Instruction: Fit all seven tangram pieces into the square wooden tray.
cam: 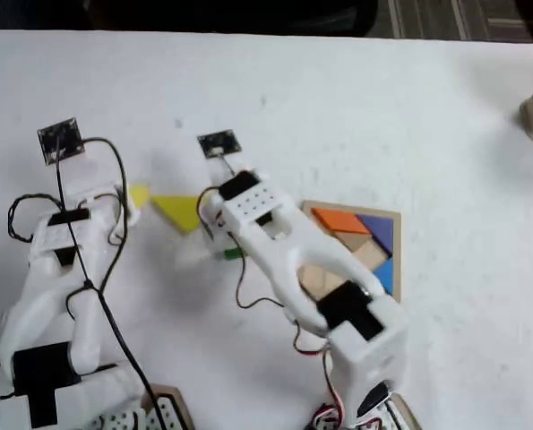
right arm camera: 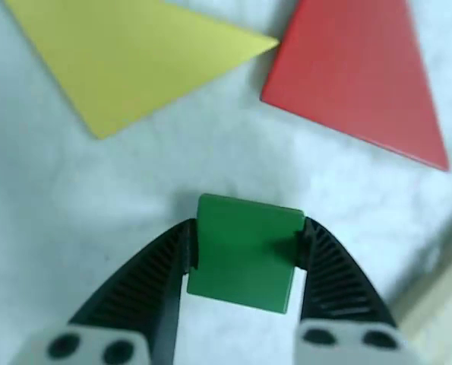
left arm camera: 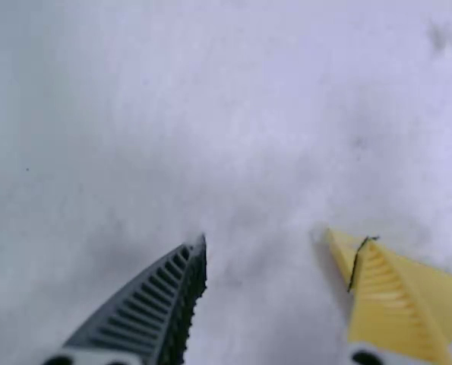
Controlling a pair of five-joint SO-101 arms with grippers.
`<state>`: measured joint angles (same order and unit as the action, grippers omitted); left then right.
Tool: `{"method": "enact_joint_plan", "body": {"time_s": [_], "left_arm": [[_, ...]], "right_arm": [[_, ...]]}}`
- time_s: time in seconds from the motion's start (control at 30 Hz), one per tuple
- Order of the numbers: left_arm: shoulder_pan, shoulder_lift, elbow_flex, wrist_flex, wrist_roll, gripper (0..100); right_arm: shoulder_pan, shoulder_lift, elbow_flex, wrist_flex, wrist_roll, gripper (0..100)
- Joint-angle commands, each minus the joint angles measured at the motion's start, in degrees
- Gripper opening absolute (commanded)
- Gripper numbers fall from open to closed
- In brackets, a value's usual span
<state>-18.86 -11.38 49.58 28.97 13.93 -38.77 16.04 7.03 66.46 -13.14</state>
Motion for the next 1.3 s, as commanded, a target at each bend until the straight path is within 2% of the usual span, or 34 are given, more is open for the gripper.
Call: {"method": "enact_joint_plan", "body": {"time_s": [0.0,0.13,0.33,0.47,0.67,0.93,1.27], "left_arm": [[-0.4,-0.31,-2.99,0.18,0.26,32],[-0.4,-0.22,-2.99,0.18,0.26,32],[-0.4,-0.22,-2.99,0.18,0.26,32],[-0.4,-0.22,-2.99,0.18,0.26,32],[-0.31,-0.22,-2.99,0.18,0.26,32],[0.22,-0.13,-2.81,0.18,0.18,32],[0.22,-0.13,-2.81,0.18,0.18,32]], "right_arm": [[3.47,-7.08,-0.44,5.49,-0.62,8.4],[9.8,-10.15,-0.44,12.26,0.53,8.4],[19.56,-14.37,-0.18,22.02,23.03,8.1],[26.95,-18.95,4.66,22.99,31.82,8.4],[36.88,-26.07,15.65,13.93,36.75,8.4],[39.6,-27.56,28.22,-0.84,44.57,8.9],[39.34,-27.91,30.77,-3.47,46.07,27.5]]}}
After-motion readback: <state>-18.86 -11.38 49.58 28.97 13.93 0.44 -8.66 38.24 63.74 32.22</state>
